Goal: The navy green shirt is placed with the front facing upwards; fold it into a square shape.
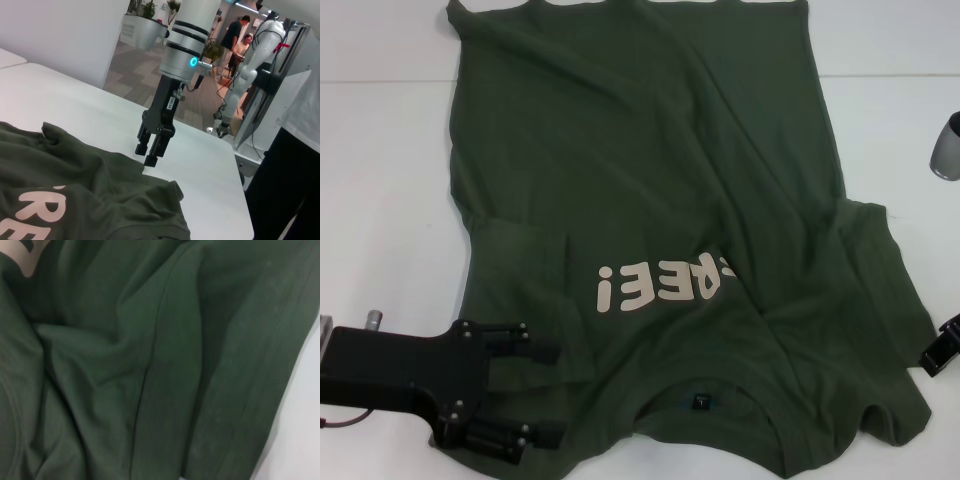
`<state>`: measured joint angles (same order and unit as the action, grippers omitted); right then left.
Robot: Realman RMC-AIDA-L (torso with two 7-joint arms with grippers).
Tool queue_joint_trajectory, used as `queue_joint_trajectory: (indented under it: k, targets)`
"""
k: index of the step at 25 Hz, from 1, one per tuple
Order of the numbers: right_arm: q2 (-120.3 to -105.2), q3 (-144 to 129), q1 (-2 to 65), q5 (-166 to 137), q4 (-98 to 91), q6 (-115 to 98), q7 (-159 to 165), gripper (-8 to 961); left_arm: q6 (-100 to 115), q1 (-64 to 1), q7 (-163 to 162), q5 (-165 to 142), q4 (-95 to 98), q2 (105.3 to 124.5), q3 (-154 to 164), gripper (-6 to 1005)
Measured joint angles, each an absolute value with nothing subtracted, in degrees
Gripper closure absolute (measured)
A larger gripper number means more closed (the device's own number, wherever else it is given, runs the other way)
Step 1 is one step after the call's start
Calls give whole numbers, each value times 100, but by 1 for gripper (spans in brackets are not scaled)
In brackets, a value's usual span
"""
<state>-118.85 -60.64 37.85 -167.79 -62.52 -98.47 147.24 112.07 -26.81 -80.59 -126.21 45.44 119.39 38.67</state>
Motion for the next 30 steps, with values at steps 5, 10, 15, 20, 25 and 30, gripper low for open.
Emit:
queue_joint_trajectory:
  k: [5,10,15,20,25,30]
  targets:
    - [-11894,-6065,3837,-16781,-6065,-9794,14689,361,11206,-2673,-8060,-12621,4544,11939,3876,54]
    - [-11922,-6076,3853,-16784,-6047,-9789,14672,360,11206,-2663,-8067,-12621,4544,11936,3877,54]
    - [-11925,-6084,3865,-16787,-6043,-9767,14664,360,11205,-2654,-8069,-12621,4544,11939,3880,53]
    - [-11927,-6096,3875,-16788,-6028,-9710,14660,361,11206,-2654,-8069,-12621,4544,11944,3885,53]
    - [-11927,-6130,3911,-16787,-5911,-9630,14659,361,11206,-2646,-8069,-12621,4544,11953,3885,53]
    - [-11935,-6144,3927,-16773,-5890,-9612,14650,362,11206,-2645,-8068,-12621,4544,11958,3892,53]
